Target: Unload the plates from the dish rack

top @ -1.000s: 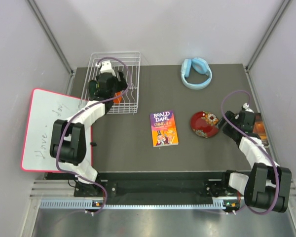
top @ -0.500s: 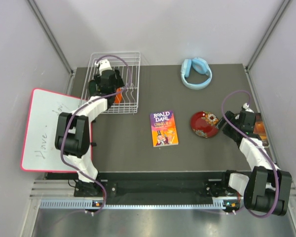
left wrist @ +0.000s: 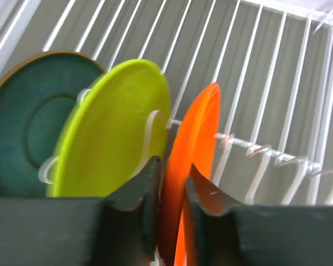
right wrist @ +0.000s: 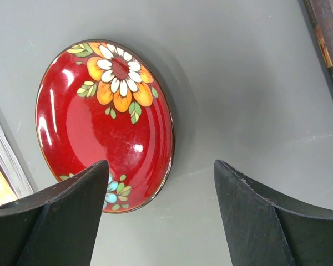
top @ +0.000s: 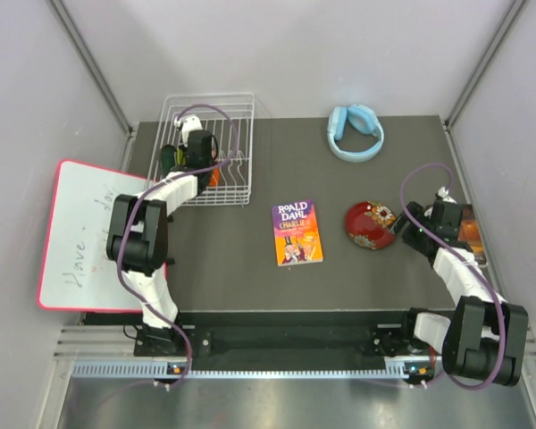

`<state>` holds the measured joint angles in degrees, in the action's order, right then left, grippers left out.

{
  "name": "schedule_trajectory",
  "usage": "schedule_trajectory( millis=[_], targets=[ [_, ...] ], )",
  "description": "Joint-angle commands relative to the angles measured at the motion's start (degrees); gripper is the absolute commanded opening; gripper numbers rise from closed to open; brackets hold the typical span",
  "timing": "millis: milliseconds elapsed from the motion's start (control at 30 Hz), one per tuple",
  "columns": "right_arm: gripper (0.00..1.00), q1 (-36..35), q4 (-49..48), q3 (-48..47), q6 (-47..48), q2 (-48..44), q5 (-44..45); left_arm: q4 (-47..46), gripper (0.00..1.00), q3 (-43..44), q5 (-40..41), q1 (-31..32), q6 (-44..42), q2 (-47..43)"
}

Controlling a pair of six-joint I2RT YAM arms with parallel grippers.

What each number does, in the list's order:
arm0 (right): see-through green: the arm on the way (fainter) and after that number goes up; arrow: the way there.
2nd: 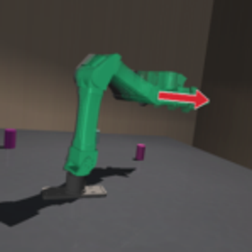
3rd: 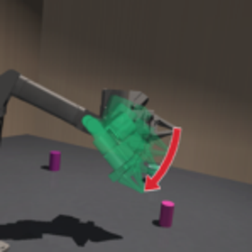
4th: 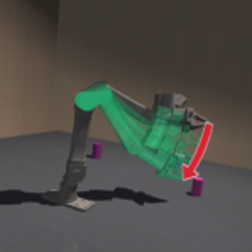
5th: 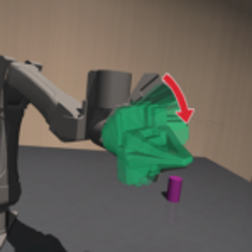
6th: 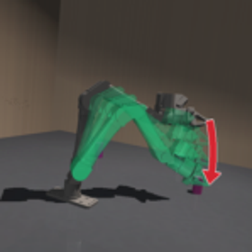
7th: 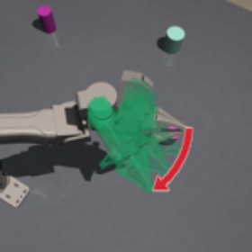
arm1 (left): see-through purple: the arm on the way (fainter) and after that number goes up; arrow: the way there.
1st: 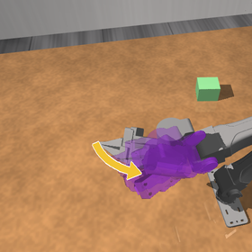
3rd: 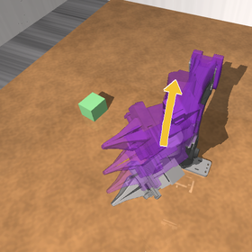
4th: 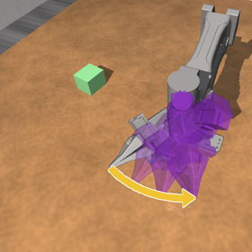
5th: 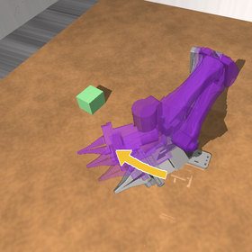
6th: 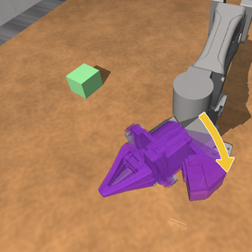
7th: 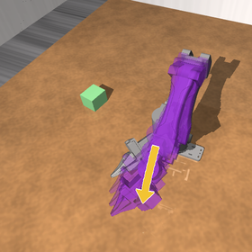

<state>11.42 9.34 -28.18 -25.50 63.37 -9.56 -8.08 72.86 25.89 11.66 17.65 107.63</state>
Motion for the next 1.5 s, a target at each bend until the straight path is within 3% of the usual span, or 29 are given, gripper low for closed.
schedule_trajectory(
  millis=[0,33,67,200,400,600,767,900,1033,1133,1300,1467],
  targets=[
    [0.76,0.1,-1.8,-1.2,1.0,0.3,-0.3,-0.8,0.15,0.8,1.4,-0.2,1.5,-1.3],
    [0.76,0.0,-1.7,-1.3,1.0,0.2,-0.3,-0.8,0.03,0.5,1.4,-0.2,1.6,-1.5],
    [0.76,0.1,-1.7,-1.3,1.0,0.1,-0.3,-0.9,0.00,0.4,1.4,-0.2,1.7,-1.8],
    [0.76,0.1,-1.0,-1.3,1.2,-0.5,-0.2,-1.8,0.00,-0.3,2.7,0.3,-0.4,-3.7],
    [0.76,-0.2,1.9,-2.1,2.0,-3.5,1.4,-2.7,0.00,-0.6,15.1,2.1,-3.3,-6.2],
    [0.76,-0.6,6.6,-4.2,3.1,-9.2,3.6,-0.6,0.00,-0.6,14.4,2.8,-2.4,-11.9],
    [0.77,-0.9,9.5,-6.4,3.7,-14.5,1.4,2.7,0.00,-0.6,8.6,3.1,1.2,-17.2],
    [0.79,-1.3,7.6,-6.4,3.2,-18.2,-8.9,3.9,0.00,-3.6,-2.6,3.1,7.7,-23.3],
    [0.86,-2.5,-3.7,-3.8,-1.9,-19.9,-21.2,3.6,0.00,-8.9,-14.7,3.5,13.7,-28.6],
    [0.87,-5.1,-10.7,-1.5,-7.5,-18.4,-27.1,1.9,0.00,-15.9,-18.4,4.4,17.7,-32.6],
    [0.88,-19.1,-18.7,-2.7,-10.0,-12.4,-21.6,-6.0,0.00,-24.3,-27.9,9.2,24.5,-36.3],
    [0.88,-29.1,-26.7,-3.3,-14.3,-5.8,-16.2,-10.6,0.00,-26.4,-29.1,17.3,27.6,-35.0]
  ],
)
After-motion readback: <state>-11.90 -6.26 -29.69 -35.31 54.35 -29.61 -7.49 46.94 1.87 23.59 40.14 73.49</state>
